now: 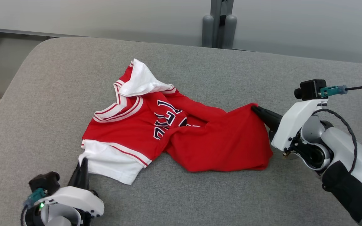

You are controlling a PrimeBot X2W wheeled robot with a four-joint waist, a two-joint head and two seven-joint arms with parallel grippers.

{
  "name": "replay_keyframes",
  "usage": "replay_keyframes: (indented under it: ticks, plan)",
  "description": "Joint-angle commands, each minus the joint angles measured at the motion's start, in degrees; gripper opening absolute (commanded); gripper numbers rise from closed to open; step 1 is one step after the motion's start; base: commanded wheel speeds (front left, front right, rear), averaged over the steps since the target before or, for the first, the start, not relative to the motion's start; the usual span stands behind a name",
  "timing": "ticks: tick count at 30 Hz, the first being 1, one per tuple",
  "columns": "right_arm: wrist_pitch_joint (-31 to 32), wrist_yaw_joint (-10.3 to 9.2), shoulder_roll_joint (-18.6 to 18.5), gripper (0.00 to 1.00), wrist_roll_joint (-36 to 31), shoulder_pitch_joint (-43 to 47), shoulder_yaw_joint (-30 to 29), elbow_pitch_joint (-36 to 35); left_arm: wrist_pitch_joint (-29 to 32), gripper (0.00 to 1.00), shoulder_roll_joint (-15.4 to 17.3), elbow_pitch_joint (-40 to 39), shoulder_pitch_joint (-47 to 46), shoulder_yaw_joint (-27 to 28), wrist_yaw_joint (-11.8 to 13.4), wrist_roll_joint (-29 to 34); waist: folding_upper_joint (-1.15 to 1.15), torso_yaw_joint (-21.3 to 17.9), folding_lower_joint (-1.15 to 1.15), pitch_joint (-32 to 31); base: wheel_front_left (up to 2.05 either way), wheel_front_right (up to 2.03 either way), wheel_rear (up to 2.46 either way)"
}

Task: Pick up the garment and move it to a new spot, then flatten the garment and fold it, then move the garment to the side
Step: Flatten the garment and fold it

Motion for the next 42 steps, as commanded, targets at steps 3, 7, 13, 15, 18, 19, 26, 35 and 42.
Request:
replay_keyframes:
  ticks: [3, 7, 13, 15, 18, 19, 26, 35, 42]
  plan:
    - [-4.4, -0.02, -3.6, 0.00, 1.1, -0.2, 1.6, -4.2, -0.6, 0.00, 0.3, -6.1, -1.6, 3.6, -2.1, -4.1, 0.00, -0.7, 0.00, -0.8, 0.00, 0.00, 0.00]
    - [-8.2, -0.02, -8.2, 0.00, 2.6, -0.3, 3.0, -9.5, -0.2, 0.00, 1.3, -16.8, -3.7, 6.5, -4.3, -9.8, 0.00, -2.1, 0.00, -1.9, 0.00, 0.00, 0.00]
    - [-14.0, -0.02, -14.1, 0.00, 4.6, -2.6, 3.0, -16.7, 7.7, 0.00, 6.3, -32.4, -9.8, 7.5, -4.4, -13.2, 0.00, -5.0, 0.00, -4.6, 0.00, 0.00, 0.00]
    - [-15.5, -0.01, -15.7, 0.00, 4.5, -4.1, 2.7, -18.8, 10.3, 0.00, 8.6, -35.3, -12.7, 7.1, -3.6, -12.0, 0.00, -6.1, 0.00, -5.5, 0.00, 0.00, 0.00]
    - [-17.5, -0.02, -17.2, 0.00, 2.9, -7.0, 3.3, -21.0, 13.3, 0.00, 10.9, -37.2, -17.3, 6.2, -3.2, -10.6, 0.00, -8.2, 0.00, -7.4, 0.00, 0.00, 0.00]
    - [-18.0, -0.02, -17.6, 0.00, 2.4, -7.9, 3.6, -21.6, 13.8, 0.00, 11.7, -37.4, -18.9, 6.1, -3.0, -9.9, 0.00, -8.9, 0.00, -8.1, 0.00, 0.00, 0.00]
    - [-18.6, -0.02, -19.2, 0.00, -1.1, -15.1, 5.2, -23.4, 14.7, 0.00, 15.2, -34.6, -29.7, 3.2, -3.2, -5.0, 0.00, -12.4, 0.00, -11.8, 0.00, 0.00, 0.00]
    - [-17.1, -0.02, -21.1, 0.00, -5.7, -21.9, 6.4, -19.3, 25.5, 0.00, 20.2, -28.9, -39.1, -3.3, -4.9, -6.7, 0.00, -14.8, 0.00, -14.2, 0.00, 0.00, 0.00]
    - [-15.4, -0.02, -20.6, 0.00, -6.2, -25.1, 8.2, -15.8, 34.6, 0.00, 17.6, -23.3, -44.5, -5.0, -5.2, -15.0, 0.00, -15.3, 0.00, -14.4, 0.00, 0.00, 0.00]
